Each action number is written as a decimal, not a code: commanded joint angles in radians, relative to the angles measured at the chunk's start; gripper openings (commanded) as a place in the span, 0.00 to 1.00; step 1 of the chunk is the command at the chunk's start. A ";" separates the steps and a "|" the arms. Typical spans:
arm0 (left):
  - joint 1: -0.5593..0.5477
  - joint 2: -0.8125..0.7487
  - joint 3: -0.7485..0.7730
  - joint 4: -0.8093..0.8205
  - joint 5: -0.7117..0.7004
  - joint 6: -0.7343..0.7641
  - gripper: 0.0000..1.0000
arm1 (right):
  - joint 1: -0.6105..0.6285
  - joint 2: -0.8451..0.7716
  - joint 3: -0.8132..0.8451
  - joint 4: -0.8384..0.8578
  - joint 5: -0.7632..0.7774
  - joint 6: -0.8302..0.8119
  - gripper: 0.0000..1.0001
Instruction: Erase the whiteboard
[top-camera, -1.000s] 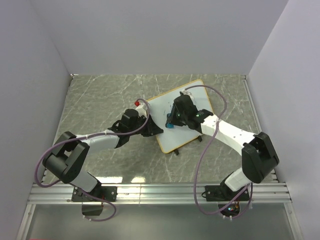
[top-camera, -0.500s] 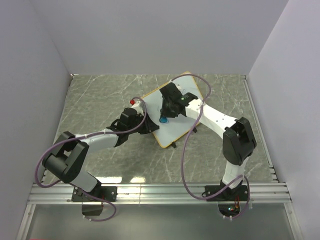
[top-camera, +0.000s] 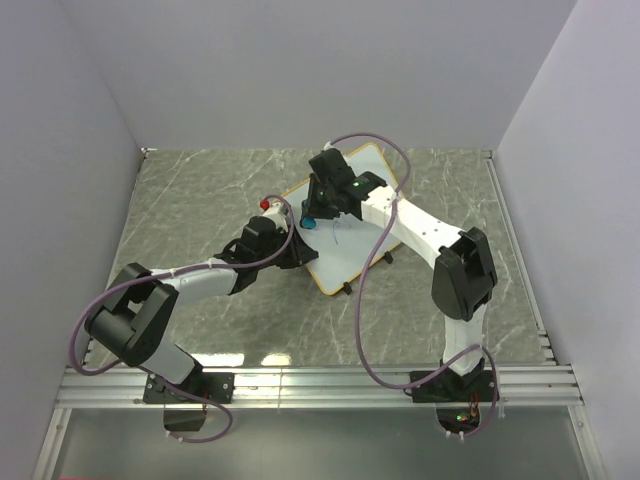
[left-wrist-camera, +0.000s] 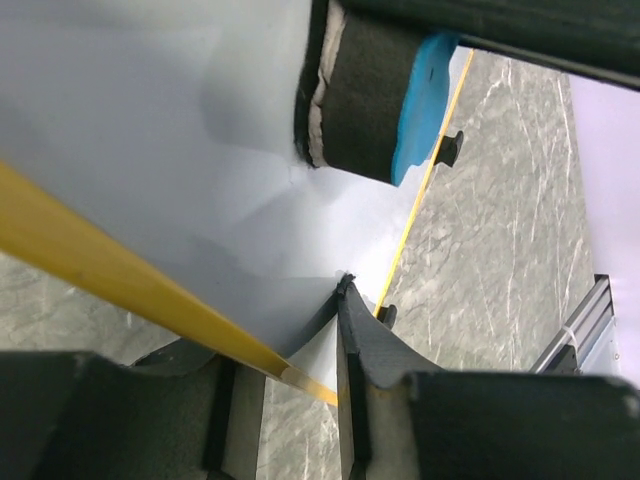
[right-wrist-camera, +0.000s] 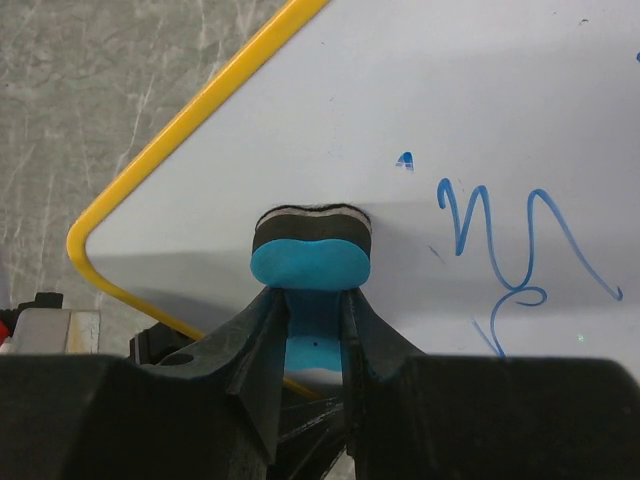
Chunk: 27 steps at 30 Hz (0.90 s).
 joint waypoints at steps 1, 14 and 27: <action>-0.053 0.023 -0.032 -0.216 -0.068 0.264 0.00 | 0.007 0.082 -0.009 0.140 -0.009 0.016 0.00; -0.062 0.020 -0.027 -0.225 -0.082 0.266 0.00 | -0.076 -0.204 -0.571 0.286 0.019 0.007 0.00; -0.067 0.022 -0.036 -0.219 -0.108 0.251 0.00 | -0.087 -0.252 -0.643 0.304 -0.012 0.060 0.00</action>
